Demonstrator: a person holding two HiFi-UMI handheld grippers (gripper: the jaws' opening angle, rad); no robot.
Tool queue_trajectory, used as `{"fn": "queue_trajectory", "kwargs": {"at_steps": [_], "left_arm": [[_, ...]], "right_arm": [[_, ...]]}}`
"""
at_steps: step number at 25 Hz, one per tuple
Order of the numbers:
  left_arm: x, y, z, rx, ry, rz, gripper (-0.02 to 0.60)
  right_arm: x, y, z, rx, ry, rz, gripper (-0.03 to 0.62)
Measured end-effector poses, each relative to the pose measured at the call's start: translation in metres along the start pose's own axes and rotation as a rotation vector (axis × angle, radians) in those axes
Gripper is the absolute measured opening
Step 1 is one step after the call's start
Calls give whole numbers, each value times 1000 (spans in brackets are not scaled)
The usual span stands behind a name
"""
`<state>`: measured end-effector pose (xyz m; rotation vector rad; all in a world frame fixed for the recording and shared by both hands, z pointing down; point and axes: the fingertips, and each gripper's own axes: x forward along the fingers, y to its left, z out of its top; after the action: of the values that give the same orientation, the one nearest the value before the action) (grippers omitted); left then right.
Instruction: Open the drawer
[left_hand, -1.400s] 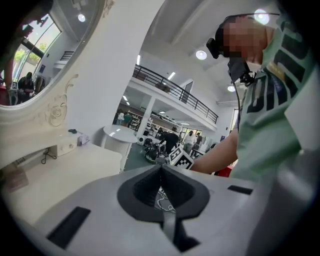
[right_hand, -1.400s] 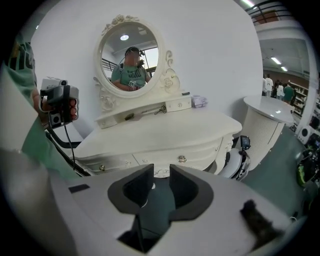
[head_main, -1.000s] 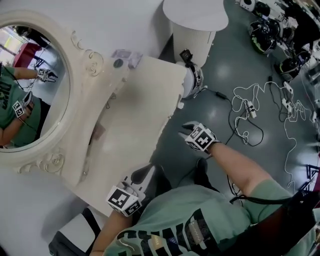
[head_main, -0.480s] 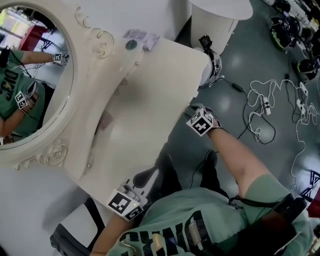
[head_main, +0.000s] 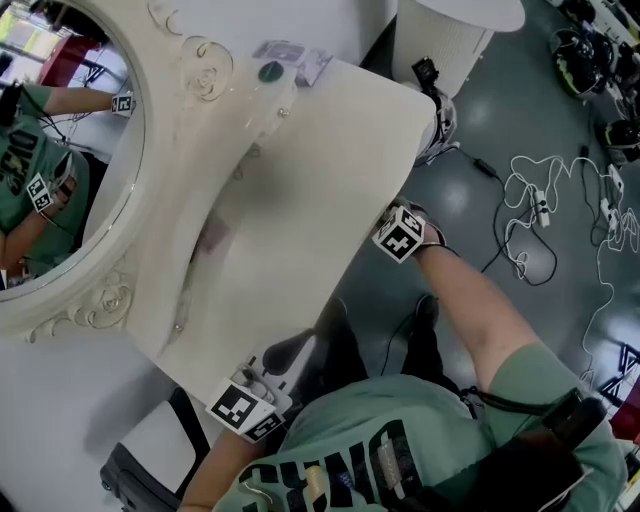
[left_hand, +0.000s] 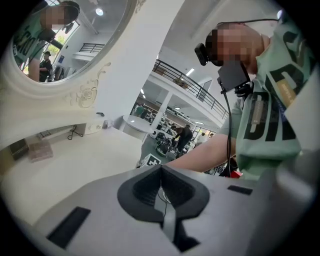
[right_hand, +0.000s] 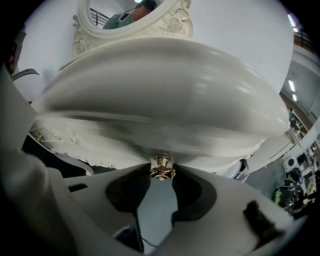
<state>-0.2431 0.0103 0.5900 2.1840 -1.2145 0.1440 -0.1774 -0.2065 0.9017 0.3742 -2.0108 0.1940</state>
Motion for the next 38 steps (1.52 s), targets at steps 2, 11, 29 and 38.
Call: {"fn": "queue_trajectory", "kwargs": {"at_steps": [2,11,29,38], "left_arm": [[2,0,0,-3,3,-4,11],[10,-7,6,9,1,-15,11],[35,-35,17,42,23,-72,11],[44,-43,22,56,22,-85,11]], "right_arm": [[1,0,0,-2,4,-10,137],[-2,0,-5,5,-1,-25,136],[-33,0,-63,16,19,-24,135],[-39,-1,-73,26,19,-26,135]]}}
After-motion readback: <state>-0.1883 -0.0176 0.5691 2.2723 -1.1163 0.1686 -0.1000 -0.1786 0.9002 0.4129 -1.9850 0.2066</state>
